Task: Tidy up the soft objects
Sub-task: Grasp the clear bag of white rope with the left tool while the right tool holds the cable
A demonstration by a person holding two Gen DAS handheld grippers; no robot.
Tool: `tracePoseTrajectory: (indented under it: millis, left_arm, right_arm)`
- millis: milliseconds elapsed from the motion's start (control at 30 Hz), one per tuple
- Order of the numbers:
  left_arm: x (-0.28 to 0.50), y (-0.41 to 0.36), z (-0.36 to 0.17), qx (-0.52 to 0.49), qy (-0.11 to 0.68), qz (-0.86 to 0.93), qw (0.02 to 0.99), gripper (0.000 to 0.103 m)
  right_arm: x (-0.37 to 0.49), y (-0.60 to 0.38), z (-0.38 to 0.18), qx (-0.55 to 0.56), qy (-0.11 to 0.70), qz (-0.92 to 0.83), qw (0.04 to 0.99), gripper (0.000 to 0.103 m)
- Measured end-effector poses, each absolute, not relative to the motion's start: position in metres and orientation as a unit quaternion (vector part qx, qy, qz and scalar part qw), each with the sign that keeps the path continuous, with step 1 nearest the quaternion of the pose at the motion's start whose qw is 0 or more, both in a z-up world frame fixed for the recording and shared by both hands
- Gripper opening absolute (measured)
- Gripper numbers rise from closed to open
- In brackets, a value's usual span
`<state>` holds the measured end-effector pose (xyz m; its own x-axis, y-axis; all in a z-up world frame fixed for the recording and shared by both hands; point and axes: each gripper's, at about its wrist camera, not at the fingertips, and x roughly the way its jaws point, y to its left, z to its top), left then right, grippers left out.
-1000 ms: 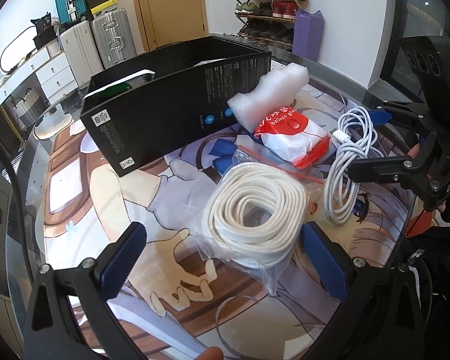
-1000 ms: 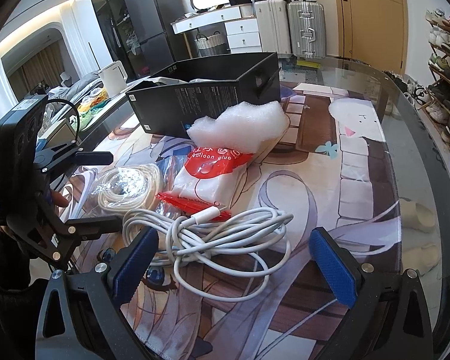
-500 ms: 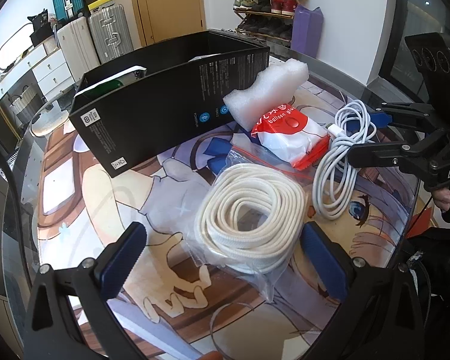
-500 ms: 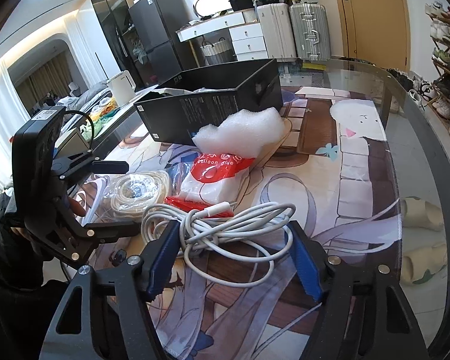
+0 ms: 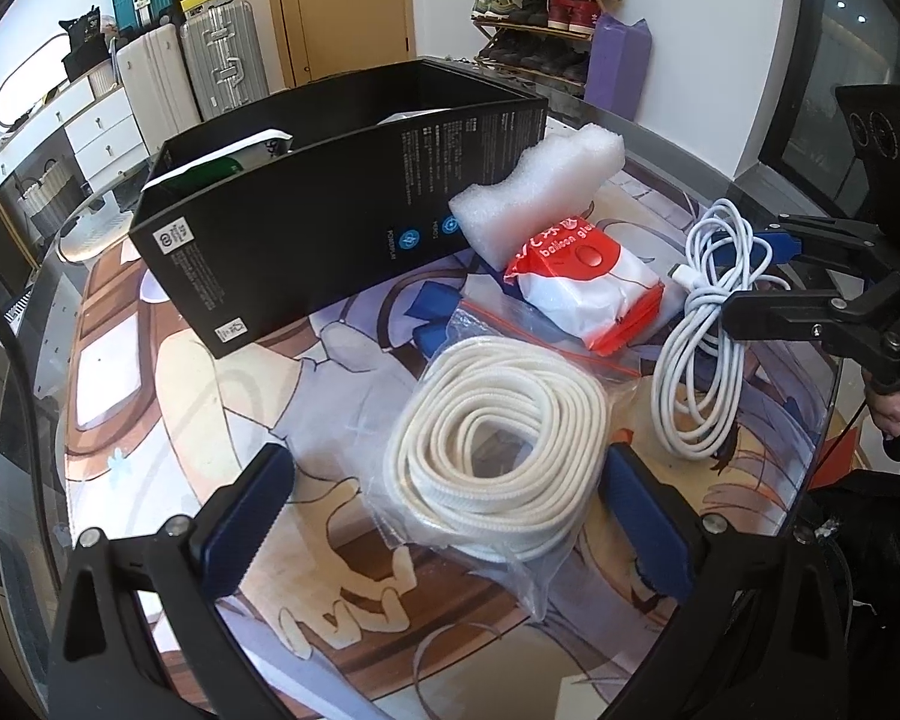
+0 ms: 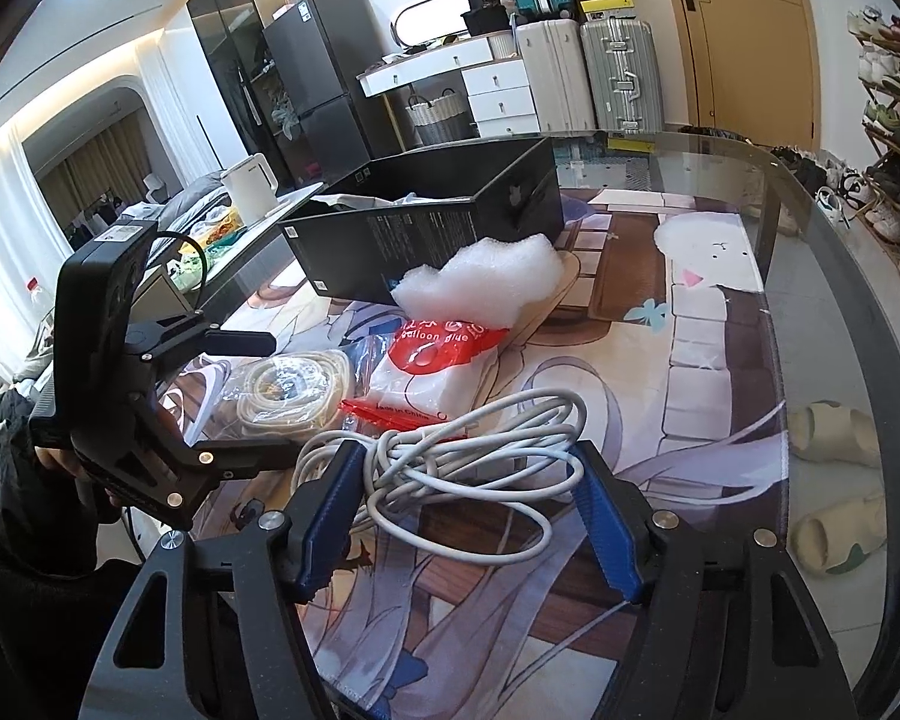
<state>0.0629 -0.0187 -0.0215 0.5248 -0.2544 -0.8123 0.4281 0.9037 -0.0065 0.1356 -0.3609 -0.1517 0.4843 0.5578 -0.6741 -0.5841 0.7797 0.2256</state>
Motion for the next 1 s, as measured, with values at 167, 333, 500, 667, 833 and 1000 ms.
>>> tracePoseTrajectory:
  millis: [167, 333, 500, 667, 833, 1000]
  left_arm:
    - [0.066, -0.022, -0.021, 0.098, 0.445, -0.198, 0.868, 0.099]
    - [0.069, -0.023, -0.019, 0.09, 0.44, -0.204, 0.87, 0.078]
    - [0.066, -0.019, -0.016, 0.082, 0.432, -0.211, 0.873, 0.058]
    - [0.061, -0.015, -0.016, 0.074, 0.429, -0.217, 0.874, 0.045]
    - [0.055, -0.013, -0.015, 0.071, 0.425, -0.215, 0.876, 0.038]
    - [0.048, -0.006, -0.013, 0.066, 0.422, -0.21, 0.879, 0.034]
  right_arm:
    - [0.136, -0.362, -0.153, -0.014, 0.384, 0.332, 0.862, 0.07]
    - [0.134, -0.363, -0.151, -0.014, 0.379, 0.333, 0.863, 0.07]
    - [0.133, -0.363, -0.15, -0.014, 0.377, 0.335, 0.863, 0.07]
    - [0.133, -0.363, -0.15, -0.014, 0.376, 0.336, 0.864, 0.07]
    - [0.132, -0.364, -0.148, -0.011, 0.372, 0.338, 0.864, 0.07]
    - [0.131, -0.364, -0.145, -0.009, 0.366, 0.339, 0.867, 0.07]
